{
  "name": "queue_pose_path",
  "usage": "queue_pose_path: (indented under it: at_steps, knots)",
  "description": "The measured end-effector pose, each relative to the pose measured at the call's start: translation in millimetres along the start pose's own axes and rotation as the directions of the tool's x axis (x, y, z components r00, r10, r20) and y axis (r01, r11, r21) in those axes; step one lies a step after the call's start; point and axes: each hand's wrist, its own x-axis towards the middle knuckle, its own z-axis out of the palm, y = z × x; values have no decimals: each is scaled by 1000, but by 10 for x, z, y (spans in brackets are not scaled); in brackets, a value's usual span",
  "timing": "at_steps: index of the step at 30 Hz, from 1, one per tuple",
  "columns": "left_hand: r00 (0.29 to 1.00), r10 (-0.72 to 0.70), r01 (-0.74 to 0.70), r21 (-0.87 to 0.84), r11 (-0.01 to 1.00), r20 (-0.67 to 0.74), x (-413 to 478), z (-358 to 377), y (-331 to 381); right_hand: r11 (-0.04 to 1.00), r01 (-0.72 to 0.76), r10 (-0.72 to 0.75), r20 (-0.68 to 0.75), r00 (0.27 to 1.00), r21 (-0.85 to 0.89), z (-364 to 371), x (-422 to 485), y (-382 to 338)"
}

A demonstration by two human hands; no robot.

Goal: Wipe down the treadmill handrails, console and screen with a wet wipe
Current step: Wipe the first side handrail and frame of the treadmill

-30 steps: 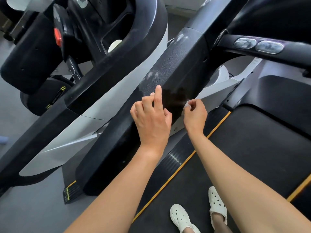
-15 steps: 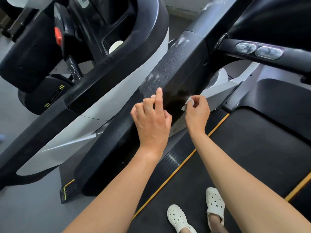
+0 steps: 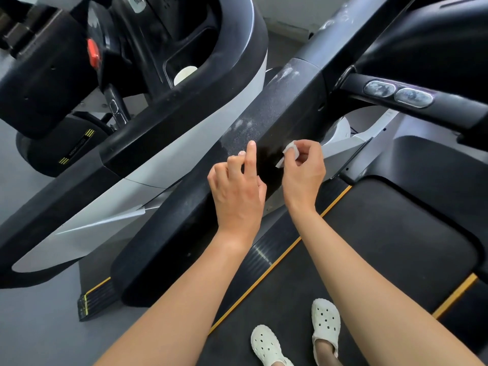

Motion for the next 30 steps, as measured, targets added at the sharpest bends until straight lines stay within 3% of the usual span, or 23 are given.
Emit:
queue_pose_path:
  at_steps: [5,11,15,21,24,27,28,30]
  knots:
    - [999,-1,3,-60,998,46,-3,-62,-27,970,239,-242,70,968,48,62,-68,-375]
    - [989,63,-43,-145,988,130,-50,-225,-103,989,114,-107,75,991,-94,-61,-81,-263]
    - [984,-57,94,-225,970,167,-12,-364,-160,953,288,-275,129,953,-95,22,-137,-564]
    - [920,-287,343,-195,919,268,39,-472,-373,781,573,-499,302,812,-250,18,-123,-692]
    - [914,-266,338,-215,916,305,59,-518,-436,624,727,-579,455,677,-287,-35,-213,-703]
    - [916,-231,316,-236,919,329,111,-586,-527,409,868,-591,643,487,-282,-43,-294,-744]
    - [916,-219,308,-240,921,337,130,-607,-551,365,889,-575,685,448,-275,-39,-269,-762]
    - [912,-208,306,-248,919,354,165,-648,-581,346,891,-549,706,446,-294,-29,-149,-805]
